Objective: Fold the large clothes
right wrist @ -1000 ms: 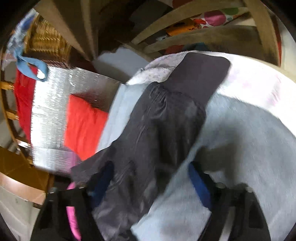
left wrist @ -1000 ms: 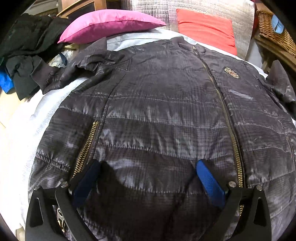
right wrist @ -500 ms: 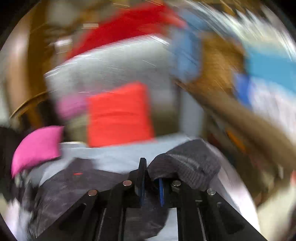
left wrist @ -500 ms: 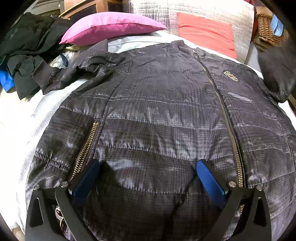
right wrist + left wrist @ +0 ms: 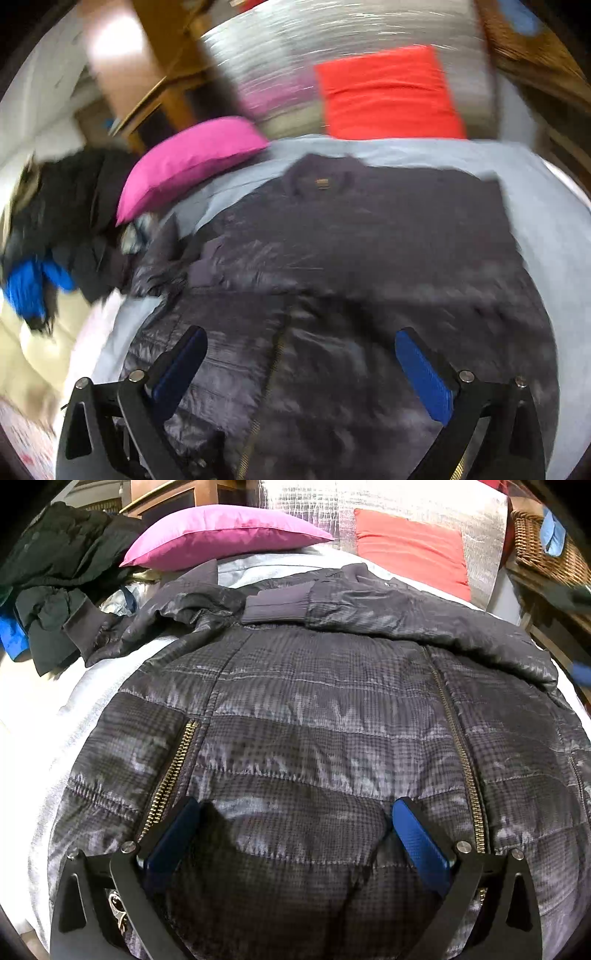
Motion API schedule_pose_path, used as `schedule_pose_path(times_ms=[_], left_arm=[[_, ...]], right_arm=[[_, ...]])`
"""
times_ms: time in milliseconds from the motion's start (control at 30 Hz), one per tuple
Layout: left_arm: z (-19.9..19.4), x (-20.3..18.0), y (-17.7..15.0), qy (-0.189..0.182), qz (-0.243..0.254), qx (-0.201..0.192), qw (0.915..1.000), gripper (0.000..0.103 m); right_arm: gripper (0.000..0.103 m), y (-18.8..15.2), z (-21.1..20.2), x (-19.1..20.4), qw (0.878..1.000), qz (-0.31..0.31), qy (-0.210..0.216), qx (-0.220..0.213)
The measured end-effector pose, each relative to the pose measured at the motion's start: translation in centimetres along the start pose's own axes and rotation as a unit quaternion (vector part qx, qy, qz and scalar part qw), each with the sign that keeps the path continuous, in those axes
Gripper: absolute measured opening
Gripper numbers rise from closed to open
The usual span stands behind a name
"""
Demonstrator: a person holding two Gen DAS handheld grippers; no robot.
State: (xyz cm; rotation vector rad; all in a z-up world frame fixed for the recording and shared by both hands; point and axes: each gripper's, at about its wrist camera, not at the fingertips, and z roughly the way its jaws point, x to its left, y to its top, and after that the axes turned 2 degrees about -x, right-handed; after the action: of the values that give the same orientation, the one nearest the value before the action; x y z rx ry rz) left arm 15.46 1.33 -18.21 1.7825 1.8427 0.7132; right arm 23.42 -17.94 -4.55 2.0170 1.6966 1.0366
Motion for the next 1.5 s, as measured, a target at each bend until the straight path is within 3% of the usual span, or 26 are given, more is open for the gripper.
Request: schedule_pose_path(times_ms=[267,467,667,767,833,867,933,1033,1133,1233,1367,1433,1467,1500], left_arm=[[0.0,-0.1,-0.1,0.000,0.000,-0.001,1.0000,0.103],[-0.1,-0.3,-0.1,0.001,0.001,-0.001,1.0000,0.103],[0.0,-0.3,0.1,0.002,0.000,0.002,1.0000,0.103],[-0.1,-0.1,0.6,0.003,-0.002,0.025,0.9997,0.103],[-0.3,-0.1,1.7,-0.006,-0.006,0.068,0.9976,0.103],[-0.6,0.1,2.5,-0.027,-0.020,0.082,0.9960,0.103],[-1.6,0.7,4.5,-0.073,-0.049,0.070,0.9937,0.103],[-1.8,1.4,8.5,-0.093,-0.067,0.040,0.9925,0.103],[0.5,2.0,11.8,-0.103,-0.079,0.039,0.9908,0.103],[4.4,3.7,14.6,-0.114,-0.131,0.057,0.9831,0.103],[8.8,6.4,17.1,-0.154,-0.249,0.076,0.9532,0.103],[10.1,6.3,18.1,-0.149,-0.266,0.079,0.9492,0.103],[10.7,6.1,18.3,-0.146,-0.272,0.084,0.9475,0.097],[11.3,6.0,18.5,-0.144,-0.274,0.089,0.9468,0.084]], right_arm=[[0.103,-3.7,-2.0,-6.3,0.997,0.071,0.005,-0.017],[0.103,-6.8,-0.2,-7.6,0.998,0.060,0.000,-0.007],[0.103,-7.3,-0.3,-8.3,0.997,0.070,0.018,-0.023],[0.103,-7.4,-0.3,-8.4,0.997,0.071,0.023,-0.026],[0.103,-7.5,-0.4,-8.6,0.996,0.075,0.030,-0.029],[0.103,-7.6,-0.4,-8.7,0.996,0.077,0.033,-0.031],[0.103,-7.6,-0.4,-8.8,0.996,0.079,0.037,-0.033],[0.103,-7.6,-0.5,-8.9,0.995,0.081,0.040,-0.035],[0.103,-7.7,-0.6,-9.0,0.995,0.085,0.046,-0.038],[0.103,-7.7,-0.6,-9.1,0.994,0.088,0.051,-0.040],[0.103,-7.9,-0.6,-9.1,0.994,0.087,0.052,-0.044],[0.103,-7.9,-0.6,-9.0,0.994,0.085,0.051,-0.043],[0.103,-7.9,-0.5,-9.0,0.994,0.085,0.050,-0.043],[0.103,-7.9,-0.5,-9.0,0.994,0.084,0.051,-0.043]])
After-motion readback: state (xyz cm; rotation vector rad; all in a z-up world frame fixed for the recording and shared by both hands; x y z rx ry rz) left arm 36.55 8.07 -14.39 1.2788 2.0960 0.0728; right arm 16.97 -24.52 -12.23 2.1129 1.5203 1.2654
